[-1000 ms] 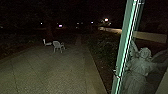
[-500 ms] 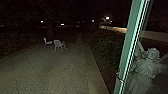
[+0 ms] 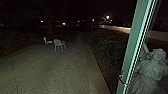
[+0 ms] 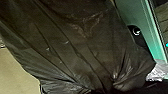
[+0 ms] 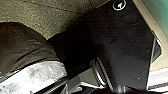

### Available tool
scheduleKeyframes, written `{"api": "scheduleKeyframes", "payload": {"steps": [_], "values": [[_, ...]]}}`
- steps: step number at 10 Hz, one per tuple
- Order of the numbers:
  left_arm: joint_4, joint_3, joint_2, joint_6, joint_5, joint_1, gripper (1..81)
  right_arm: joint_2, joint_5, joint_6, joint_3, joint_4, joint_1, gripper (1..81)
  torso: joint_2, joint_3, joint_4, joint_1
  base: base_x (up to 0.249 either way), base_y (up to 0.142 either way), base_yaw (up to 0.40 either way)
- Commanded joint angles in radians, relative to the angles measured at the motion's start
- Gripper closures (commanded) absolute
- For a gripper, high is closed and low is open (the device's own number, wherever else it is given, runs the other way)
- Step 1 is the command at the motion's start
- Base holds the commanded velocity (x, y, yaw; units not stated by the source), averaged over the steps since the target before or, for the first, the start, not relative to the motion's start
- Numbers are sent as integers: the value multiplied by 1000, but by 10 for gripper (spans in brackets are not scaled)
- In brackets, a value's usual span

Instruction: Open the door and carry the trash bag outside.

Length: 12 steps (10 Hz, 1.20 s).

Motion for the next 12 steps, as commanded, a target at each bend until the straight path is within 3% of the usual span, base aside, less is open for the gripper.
{"api": "scheduleKeyframes", "payload": {"steps": [1, 12], "values": [[0, 5, -3, 6, 56, -52, 811, -5, -41, 0, 6, -5, 37, 10, 0, 0, 0, 0, 70, 0, 0], [2, 5, -3, 5, 56, -53, 811, -9, -50, 0, 3, -1, 44, 10, 0, 0, 0, -2, 69, 0, 0]]}}
